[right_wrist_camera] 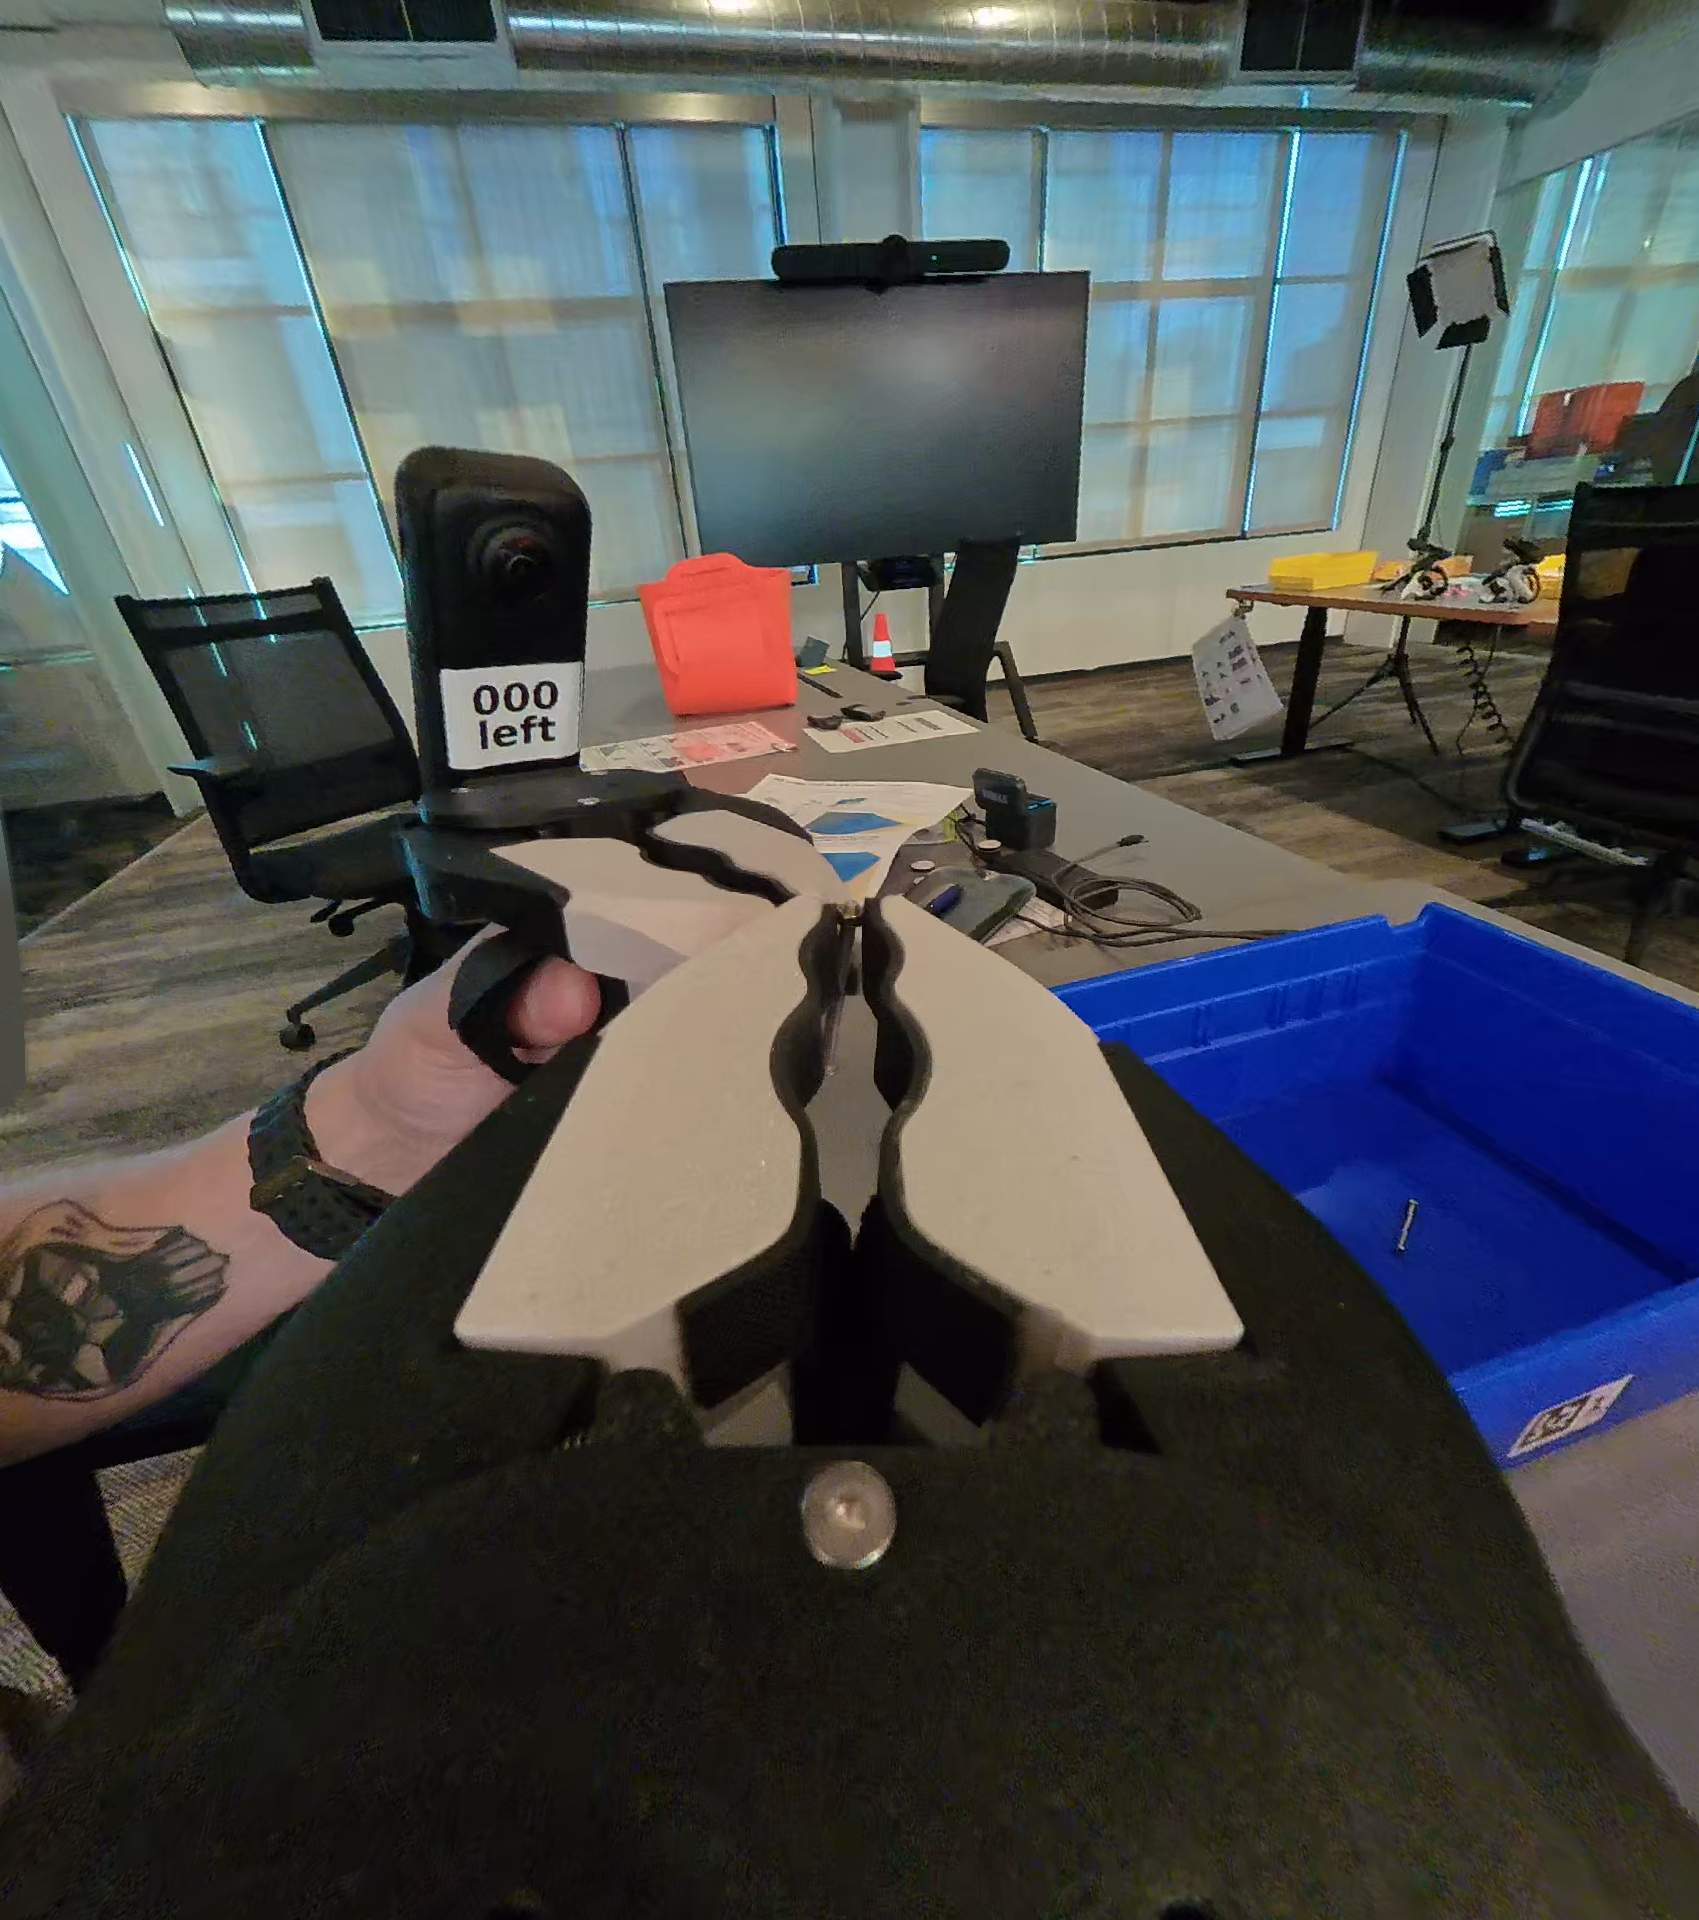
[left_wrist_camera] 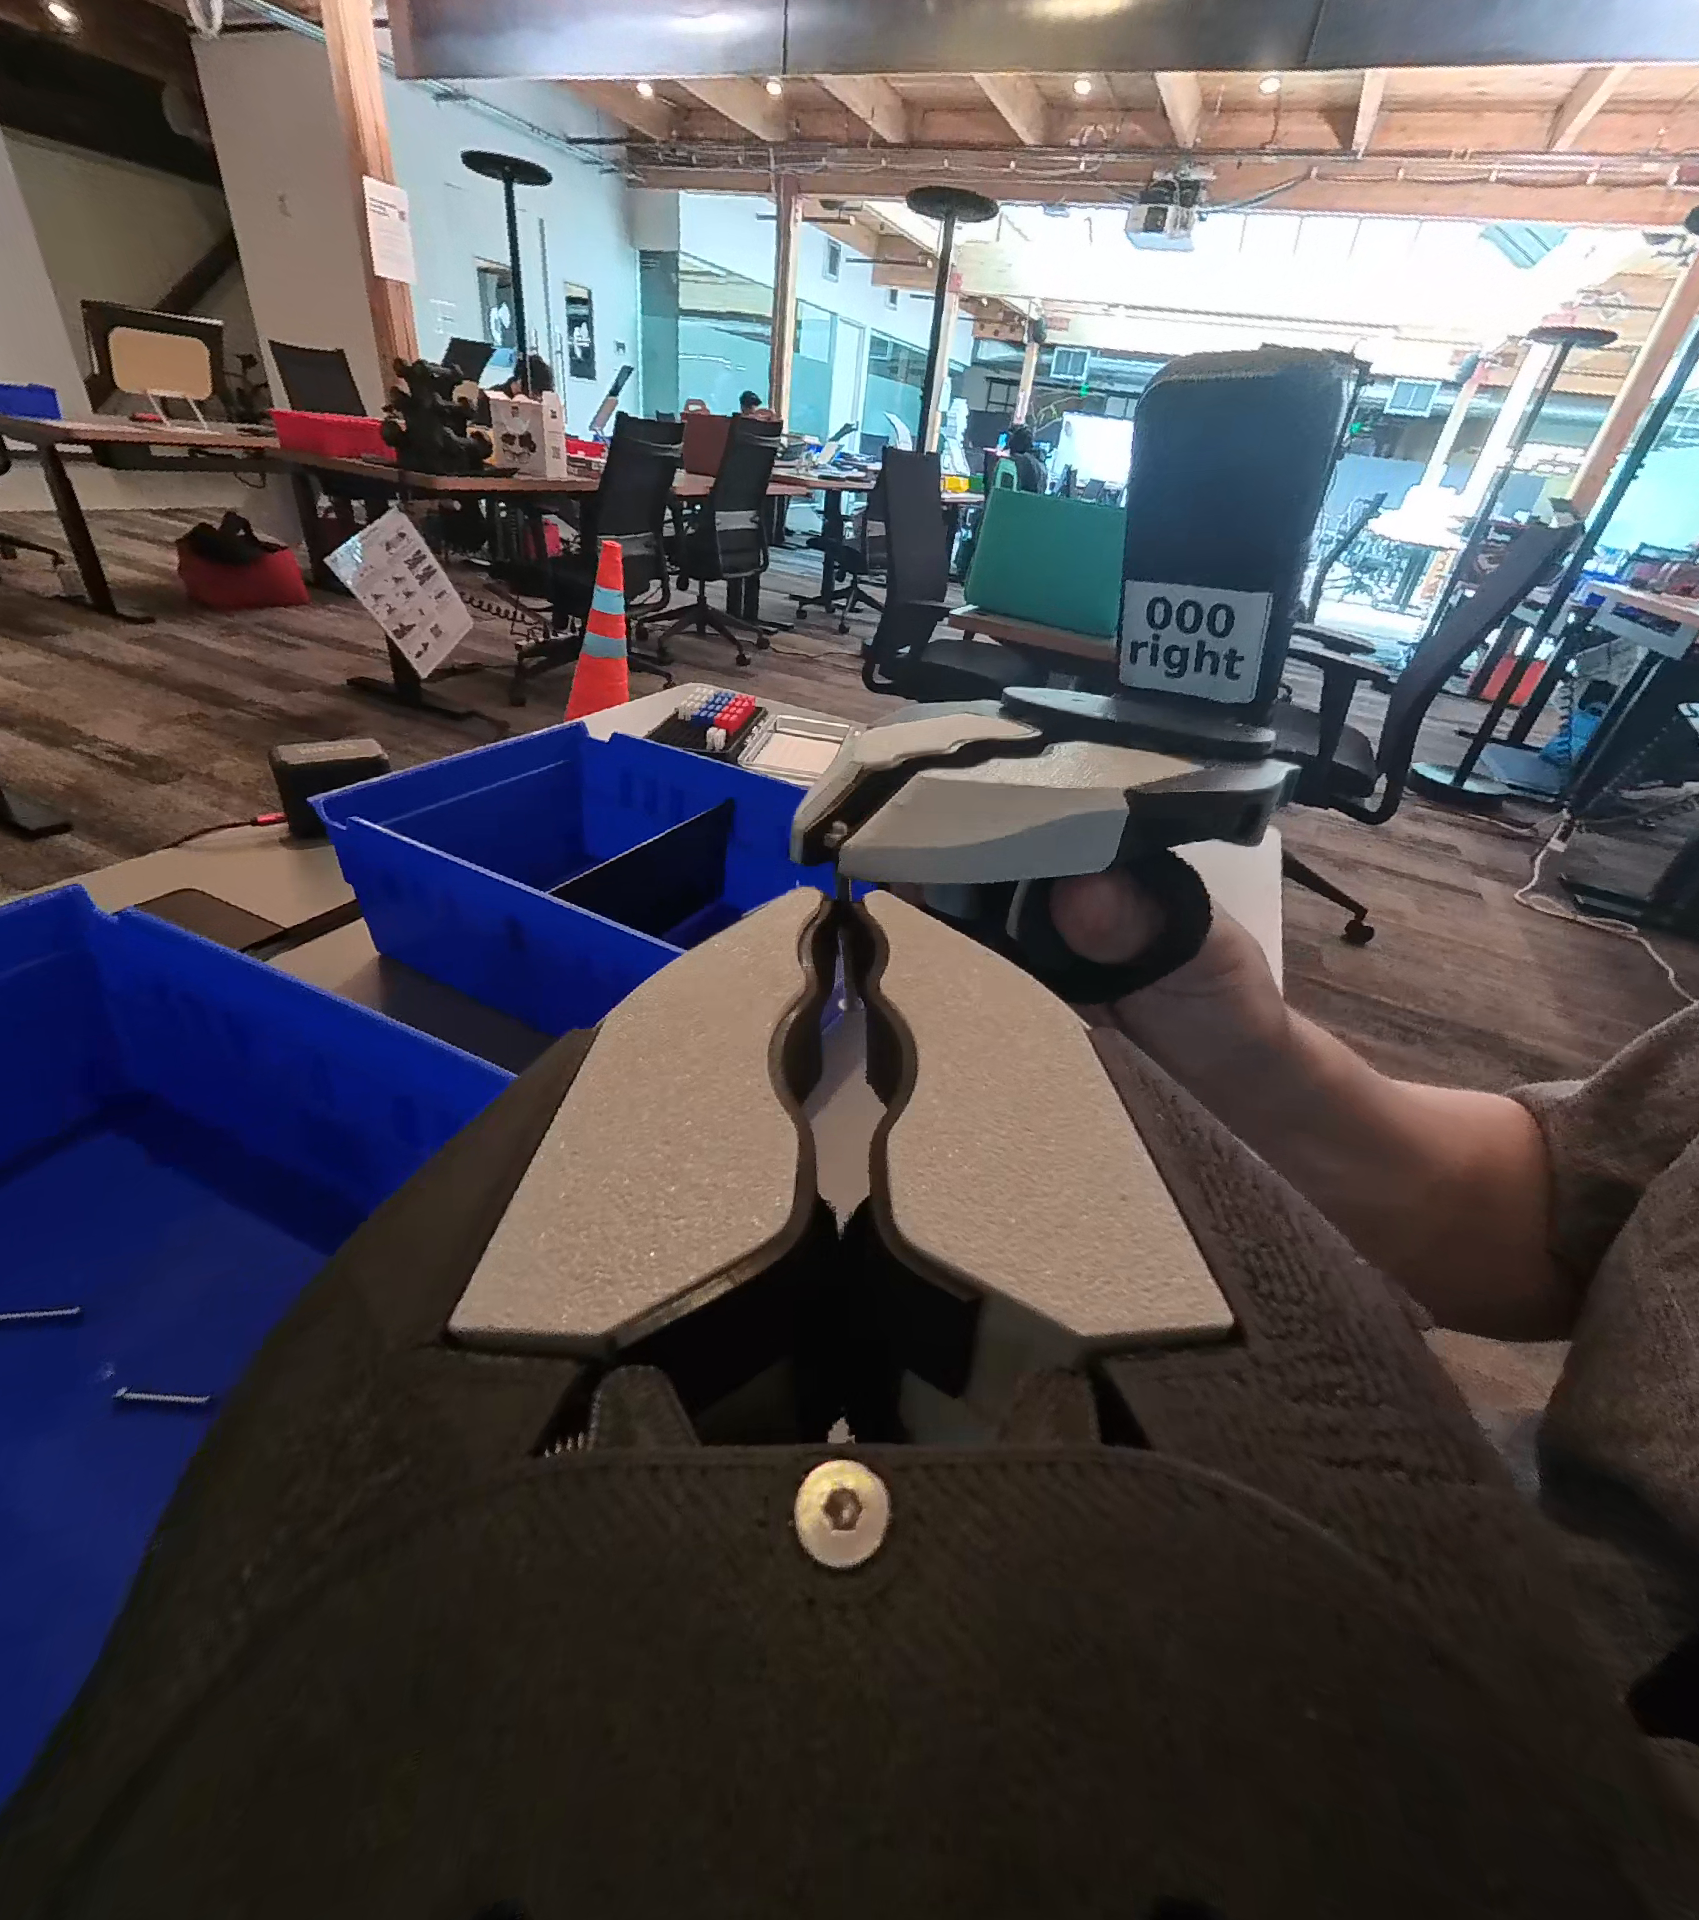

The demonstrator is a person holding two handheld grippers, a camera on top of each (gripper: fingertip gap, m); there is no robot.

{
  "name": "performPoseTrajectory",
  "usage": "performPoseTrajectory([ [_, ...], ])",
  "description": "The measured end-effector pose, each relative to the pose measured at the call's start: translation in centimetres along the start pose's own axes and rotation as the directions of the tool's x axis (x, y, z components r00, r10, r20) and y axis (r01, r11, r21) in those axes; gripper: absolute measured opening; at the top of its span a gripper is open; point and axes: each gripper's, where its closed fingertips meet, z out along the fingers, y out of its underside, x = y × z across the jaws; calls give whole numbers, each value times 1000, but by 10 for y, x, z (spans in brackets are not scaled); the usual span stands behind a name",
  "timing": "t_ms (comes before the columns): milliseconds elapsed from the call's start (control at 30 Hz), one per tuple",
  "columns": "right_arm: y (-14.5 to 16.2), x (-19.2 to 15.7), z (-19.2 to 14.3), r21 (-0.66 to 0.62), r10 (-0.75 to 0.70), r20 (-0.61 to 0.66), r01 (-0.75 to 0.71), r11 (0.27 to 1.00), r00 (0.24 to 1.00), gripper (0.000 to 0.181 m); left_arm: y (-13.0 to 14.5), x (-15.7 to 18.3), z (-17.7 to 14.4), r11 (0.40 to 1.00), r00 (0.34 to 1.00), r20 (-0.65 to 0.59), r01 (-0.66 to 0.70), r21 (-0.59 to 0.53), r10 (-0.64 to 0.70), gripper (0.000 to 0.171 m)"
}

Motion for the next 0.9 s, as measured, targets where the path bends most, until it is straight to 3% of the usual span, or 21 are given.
performPoseTrajectory([
  [367, -5, 1, 1, 22, 24, 12, -24, 999, 1000, 4, 4, -3, 3, 1000, 999, 27, 19, -11, -18, 16],
  [567, -5, -2, 1, 17, 25, 22, -26, 1000, 999, 4, 7, 2, 5, 999, 1000, 0, 29, -26, -29, 3],
  [900, 0, -4, -2, 9, 37, 46, -38, 999, 998, 4, 13, 5, 7, 999, 1000, 1, 9, -47, -9, 2],
])
